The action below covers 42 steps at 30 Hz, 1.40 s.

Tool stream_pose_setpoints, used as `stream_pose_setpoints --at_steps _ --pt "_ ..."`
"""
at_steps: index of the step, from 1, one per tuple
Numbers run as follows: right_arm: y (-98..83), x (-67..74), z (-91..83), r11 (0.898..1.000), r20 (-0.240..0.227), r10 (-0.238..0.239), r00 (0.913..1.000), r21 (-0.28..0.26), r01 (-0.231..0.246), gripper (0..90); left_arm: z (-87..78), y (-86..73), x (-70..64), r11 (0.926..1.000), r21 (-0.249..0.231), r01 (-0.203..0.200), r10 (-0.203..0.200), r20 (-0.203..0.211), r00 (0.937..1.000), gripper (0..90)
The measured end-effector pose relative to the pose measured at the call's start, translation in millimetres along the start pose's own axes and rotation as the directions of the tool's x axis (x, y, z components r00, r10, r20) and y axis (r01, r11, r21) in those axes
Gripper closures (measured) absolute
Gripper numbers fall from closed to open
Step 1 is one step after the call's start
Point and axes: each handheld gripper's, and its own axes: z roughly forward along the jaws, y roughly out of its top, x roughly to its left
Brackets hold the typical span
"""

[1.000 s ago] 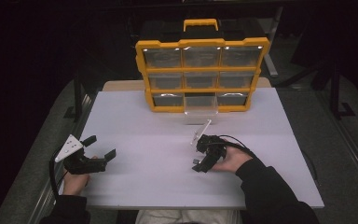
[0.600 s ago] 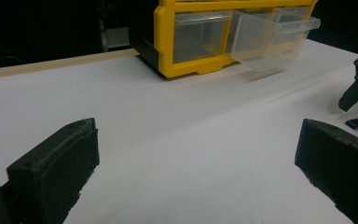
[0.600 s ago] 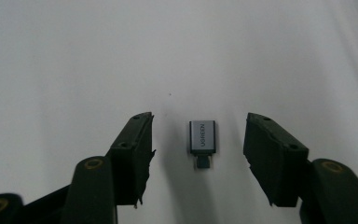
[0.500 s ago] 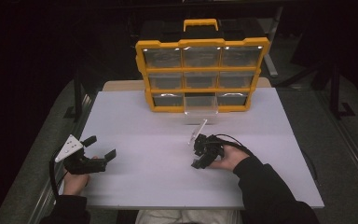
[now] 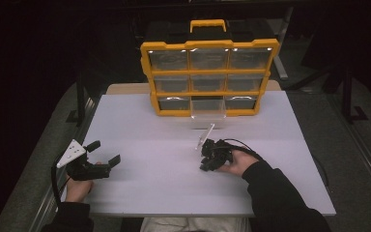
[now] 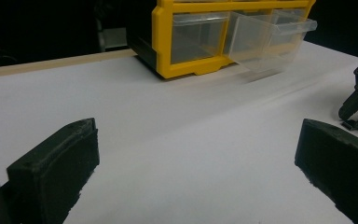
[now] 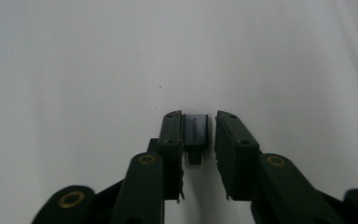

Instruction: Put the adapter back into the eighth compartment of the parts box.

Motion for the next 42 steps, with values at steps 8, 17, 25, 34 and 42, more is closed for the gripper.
stream_pose_setpoints --at_steps 8,17,25,34,42 --pt "-0.8 -2.4 -0.2 1.0 -0.02 0.003 0.9998 -0.005 -0.003 74.4 0.2 0.0 -0.3 1.0 0.002 -0.001 0.001 0.006 1.0 0.0" --pt "-0.3 -5.5 -8.2 1.0 -0.027 0.009 0.9996 -0.011 -0.009 74.6 0.3 -0.1 -0.3 1.0 0.003 -0.002 0.002 0.009 1.0 0.0" --pt "4.5 -8.1 -25.2 0.999 -0.018 0.014 0.9997 -0.032 -0.015 74.6 0.9 -0.1 -0.2 1.0 0.004 -0.002 0.001 0.012 0.9999 0.0" --pt "6.7 -12.6 -42.2 0.999 0.002 0.012 0.9999 -0.053 -0.012 74.6 1.1 -0.1 -0.1 1.0 0.006 -0.002 0.002 0.011 0.9999 0.0" --pt "8.7 -17.2 -55.6 0.997 0.016 0.024 0.9996 -0.067 -0.023 74.6 1.1 -0.1 -0.2 1.0 0.008 -0.003 0.003 0.012 0.9999 0.0"
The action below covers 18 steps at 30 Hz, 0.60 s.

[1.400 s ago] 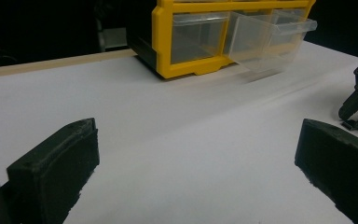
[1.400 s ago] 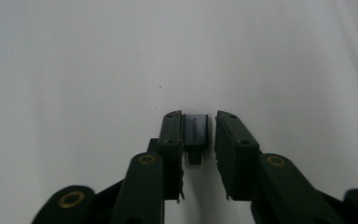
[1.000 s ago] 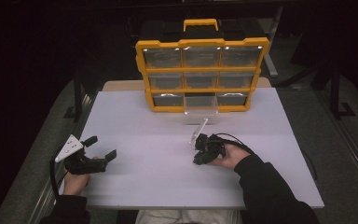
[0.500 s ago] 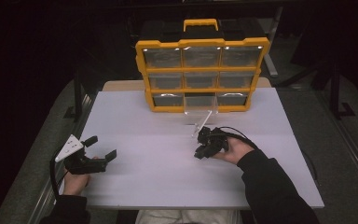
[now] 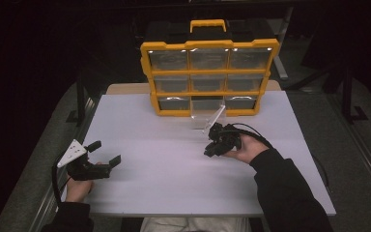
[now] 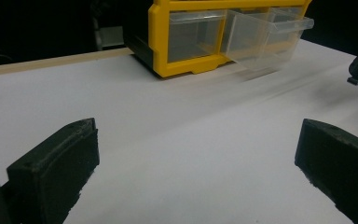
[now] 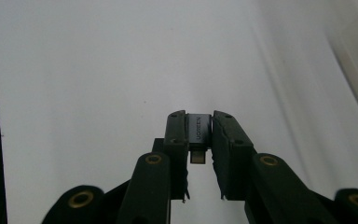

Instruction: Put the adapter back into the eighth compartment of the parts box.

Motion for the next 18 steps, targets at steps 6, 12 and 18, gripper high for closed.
stream_pose_setpoints --at_steps 6,12,18 --pt "0.3 -3.7 -7.1 1.0 0.007 0.005 1.0 -0.008 -0.005 74.6 0.1 0.0 0.1 1.0 0.002 0.001 -0.001 0.001 1.0 0.0" --pt "1.0 -8.1 -12.6 1.0 0.012 0.017 0.9998 -0.019 -0.016 74.5 0.0 0.1 0.3 1.0 -0.002 0.004 -0.004 -0.001 1.0 0.0" --pt "2.7 -11.2 -17.4 0.999 0.017 0.022 0.9996 -0.023 -0.022 74.6 0.0 0.0 0.4 1.0 -0.001 0.003 -0.003 -0.001 1.0 0.0"
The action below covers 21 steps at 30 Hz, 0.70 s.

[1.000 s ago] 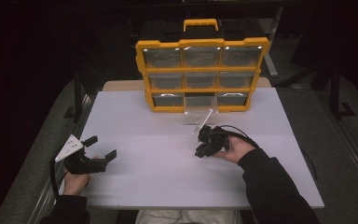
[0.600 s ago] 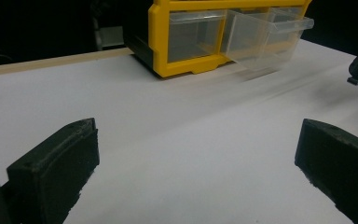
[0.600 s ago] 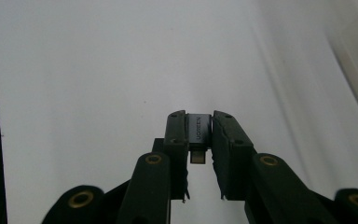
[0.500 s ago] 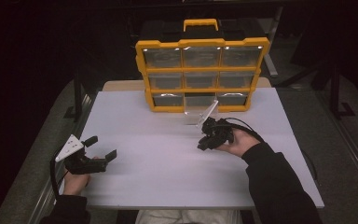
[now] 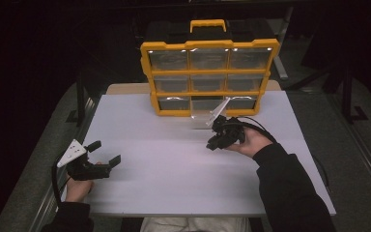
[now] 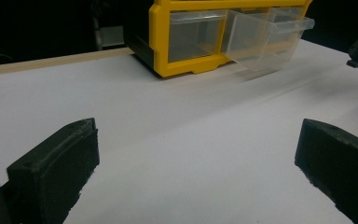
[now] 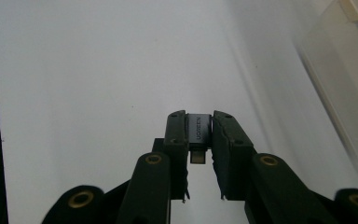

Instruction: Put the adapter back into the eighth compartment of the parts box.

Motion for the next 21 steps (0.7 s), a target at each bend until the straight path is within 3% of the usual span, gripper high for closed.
stream_pose_setpoints --at_steps 21 --pt "18.2 -12.1 -25.9 1.0 0.035 -0.006 0.9994 -0.017 0.007 74.6 0.3 -0.2 0.1 1.0 0.003 0.0 0.0 0.001 1.0 0.0"
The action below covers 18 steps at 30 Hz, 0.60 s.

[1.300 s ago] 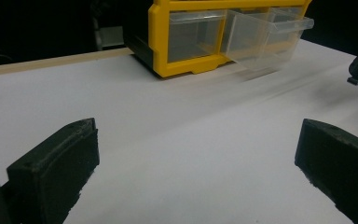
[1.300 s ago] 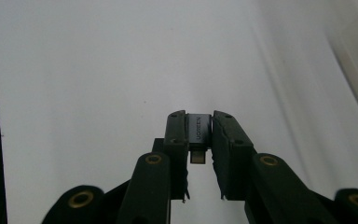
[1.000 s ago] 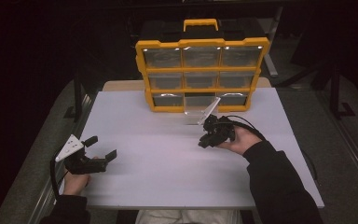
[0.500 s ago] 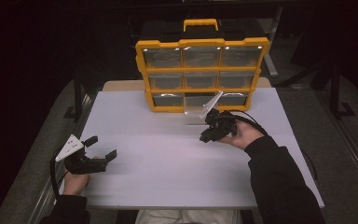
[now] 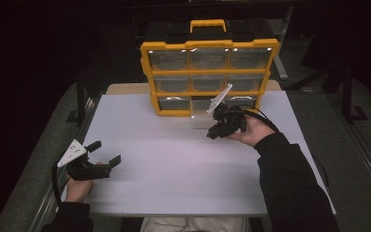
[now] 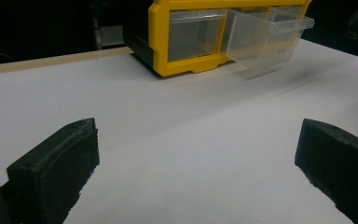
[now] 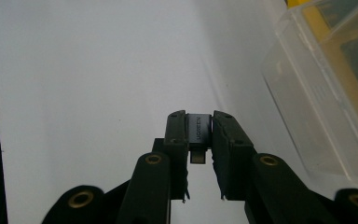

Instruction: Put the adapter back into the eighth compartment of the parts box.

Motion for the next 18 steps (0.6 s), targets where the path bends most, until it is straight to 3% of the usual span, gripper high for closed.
stream_pose_setpoints --at_steps 18 --pt "17.7 -16.8 -11.5 1.0 0.035 0.008 0.9994 0.021 -0.009 74.6 0.7 -0.1 -0.2 1.0 0.006 -0.004 0.004 0.005 1.0 0.0"
